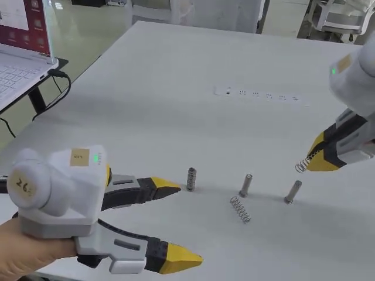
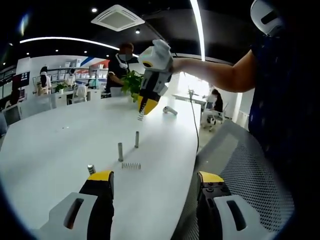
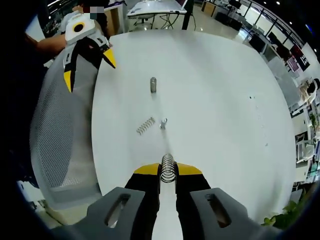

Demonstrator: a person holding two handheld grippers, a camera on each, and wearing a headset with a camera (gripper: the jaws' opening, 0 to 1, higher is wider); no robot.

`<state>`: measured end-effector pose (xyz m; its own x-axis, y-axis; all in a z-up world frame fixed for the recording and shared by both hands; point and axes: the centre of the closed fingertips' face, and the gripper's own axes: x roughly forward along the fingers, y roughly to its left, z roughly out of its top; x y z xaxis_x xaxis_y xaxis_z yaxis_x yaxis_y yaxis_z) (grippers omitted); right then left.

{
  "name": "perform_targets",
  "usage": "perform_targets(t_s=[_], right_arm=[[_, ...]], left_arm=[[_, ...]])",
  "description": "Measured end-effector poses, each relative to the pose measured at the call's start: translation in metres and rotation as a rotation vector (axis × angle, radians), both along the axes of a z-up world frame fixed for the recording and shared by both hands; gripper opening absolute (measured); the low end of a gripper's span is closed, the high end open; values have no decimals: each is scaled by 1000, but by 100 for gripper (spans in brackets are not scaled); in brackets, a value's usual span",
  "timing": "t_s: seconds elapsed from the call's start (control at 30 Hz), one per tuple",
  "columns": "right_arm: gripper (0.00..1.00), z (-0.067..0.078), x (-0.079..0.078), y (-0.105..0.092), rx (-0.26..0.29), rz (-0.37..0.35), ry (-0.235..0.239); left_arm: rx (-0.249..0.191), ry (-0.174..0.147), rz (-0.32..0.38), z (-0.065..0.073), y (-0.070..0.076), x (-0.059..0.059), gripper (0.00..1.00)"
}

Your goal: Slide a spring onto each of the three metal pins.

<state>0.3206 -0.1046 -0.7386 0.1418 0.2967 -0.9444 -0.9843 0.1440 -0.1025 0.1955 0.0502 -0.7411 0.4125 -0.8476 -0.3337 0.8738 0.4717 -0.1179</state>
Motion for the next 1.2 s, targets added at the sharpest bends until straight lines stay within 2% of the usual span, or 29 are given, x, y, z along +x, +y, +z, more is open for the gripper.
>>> perform_targets(t_s=[0.1,0.37,0.9,1.2], right_arm=[[8,-9,3,-6,-54,7,3],[8,-26,9,-12,-131,19,15],[8,-42,10,-11,-187,39,61],[8,-48,12,-13,-194,42,67]], left_arm=[[0,0,3,0,1,0,63],[-1,0,13,-1,2,1,63],[2,2,23,-2,5,2,63],[8,6,20,-3,4,2,61]])
